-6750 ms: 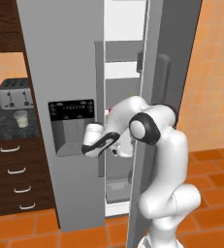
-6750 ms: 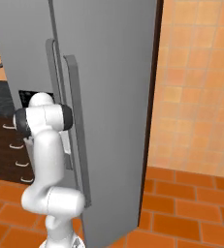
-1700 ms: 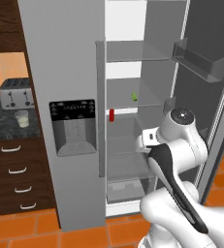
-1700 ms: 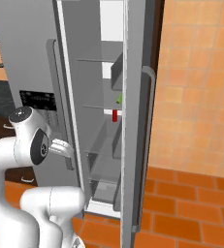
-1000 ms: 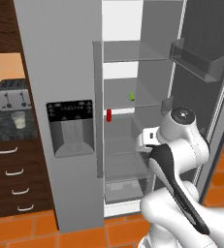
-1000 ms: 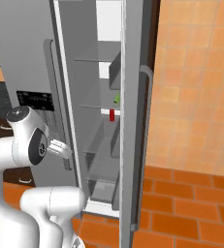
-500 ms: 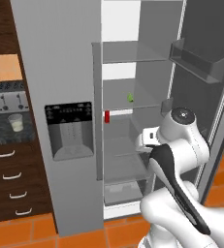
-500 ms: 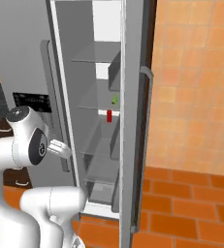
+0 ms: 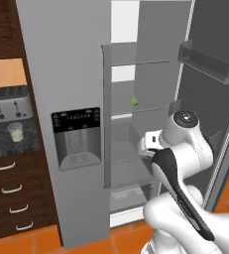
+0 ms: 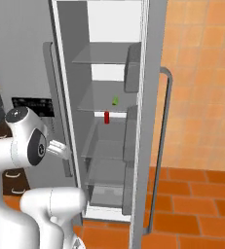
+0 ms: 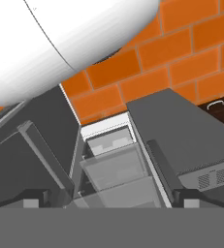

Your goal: Grab a lemon wedge from the fridge and one ice cube from the ice bowl, and put them in the glass of lemonade.

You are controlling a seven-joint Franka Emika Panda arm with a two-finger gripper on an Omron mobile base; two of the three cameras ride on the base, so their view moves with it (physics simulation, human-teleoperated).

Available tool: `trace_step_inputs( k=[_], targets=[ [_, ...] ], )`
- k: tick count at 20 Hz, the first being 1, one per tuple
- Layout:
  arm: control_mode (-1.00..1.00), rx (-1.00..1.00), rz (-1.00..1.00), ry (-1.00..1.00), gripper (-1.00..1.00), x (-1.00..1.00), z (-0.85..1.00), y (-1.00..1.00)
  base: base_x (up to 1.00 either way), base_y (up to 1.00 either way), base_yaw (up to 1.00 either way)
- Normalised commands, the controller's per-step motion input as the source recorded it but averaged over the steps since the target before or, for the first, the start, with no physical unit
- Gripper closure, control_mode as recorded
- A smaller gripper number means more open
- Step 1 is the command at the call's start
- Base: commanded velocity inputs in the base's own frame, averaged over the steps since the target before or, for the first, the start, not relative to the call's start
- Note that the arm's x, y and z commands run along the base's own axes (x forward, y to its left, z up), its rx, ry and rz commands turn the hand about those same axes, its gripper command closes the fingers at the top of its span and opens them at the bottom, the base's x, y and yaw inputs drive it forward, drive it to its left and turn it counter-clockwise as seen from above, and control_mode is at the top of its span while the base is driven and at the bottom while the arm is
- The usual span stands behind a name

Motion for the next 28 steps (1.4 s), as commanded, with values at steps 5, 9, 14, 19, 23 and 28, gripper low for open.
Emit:
trace_step_inputs(
  k=[5, 9, 14, 19, 23, 28],
  targets=[
    [1.00, 0.00, 0.00, 0.00, -1.00, 0.00, 0.00, 0.00, 0.44, 0.15, -0.09],
    [1.00, 0.00, 0.00, 0.00, -1.00, 0.00, 0.00, 0.00, 0.43, 0.09, -0.06],
    [1.00, 0.00, 0.00, 0.00, -1.00, 0.00, 0.00, 0.00, 0.42, 0.10, -0.06],
    [1.00, 0.00, 0.00, 0.00, -1.00, 0.00, 0.00, 0.00, 0.41, 0.09, -0.04],
    [1.00, 0.00, 0.00, 0.00, -1.00, 0.00, 0.00, 0.00, 0.46, 0.07, -0.01],
    [1.00, 0.00, 0.00, 0.00, -1.00, 0.00, 0.00, 0.00, 0.48, 0.06, -0.05]
  ],
)
